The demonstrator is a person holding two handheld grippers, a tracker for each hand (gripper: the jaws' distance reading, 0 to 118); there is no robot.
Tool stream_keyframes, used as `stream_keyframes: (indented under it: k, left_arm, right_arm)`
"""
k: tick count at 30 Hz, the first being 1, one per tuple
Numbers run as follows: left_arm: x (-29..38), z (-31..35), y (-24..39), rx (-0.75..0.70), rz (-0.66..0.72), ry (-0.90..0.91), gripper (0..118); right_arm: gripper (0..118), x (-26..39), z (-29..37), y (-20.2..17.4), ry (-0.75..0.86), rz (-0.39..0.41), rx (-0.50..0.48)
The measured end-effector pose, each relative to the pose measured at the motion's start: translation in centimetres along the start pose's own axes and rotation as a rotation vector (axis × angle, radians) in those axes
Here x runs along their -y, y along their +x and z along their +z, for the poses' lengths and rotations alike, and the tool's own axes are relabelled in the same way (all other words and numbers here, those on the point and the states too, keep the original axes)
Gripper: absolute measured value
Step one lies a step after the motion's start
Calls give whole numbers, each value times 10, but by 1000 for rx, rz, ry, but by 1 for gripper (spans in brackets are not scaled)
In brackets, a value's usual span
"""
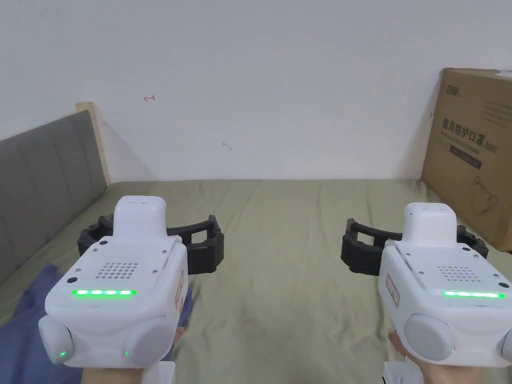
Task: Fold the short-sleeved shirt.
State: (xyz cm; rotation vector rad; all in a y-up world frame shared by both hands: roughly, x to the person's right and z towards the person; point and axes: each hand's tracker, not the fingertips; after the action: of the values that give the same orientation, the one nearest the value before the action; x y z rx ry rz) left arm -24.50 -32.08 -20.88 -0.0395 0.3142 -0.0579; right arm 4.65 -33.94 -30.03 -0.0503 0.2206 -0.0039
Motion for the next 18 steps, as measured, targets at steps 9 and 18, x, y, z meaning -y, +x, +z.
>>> stream_keyframes:
  k: [9,18]
  left_arm:
    - [5,-4,-4,-52,1,-7,118]
    - [3,-1,-4,-37,27,-2,118]
  right_arm:
    - [118,4,-1,-3,-11,16,-3]
    - [118,5,-2,0,-15,9,-7]
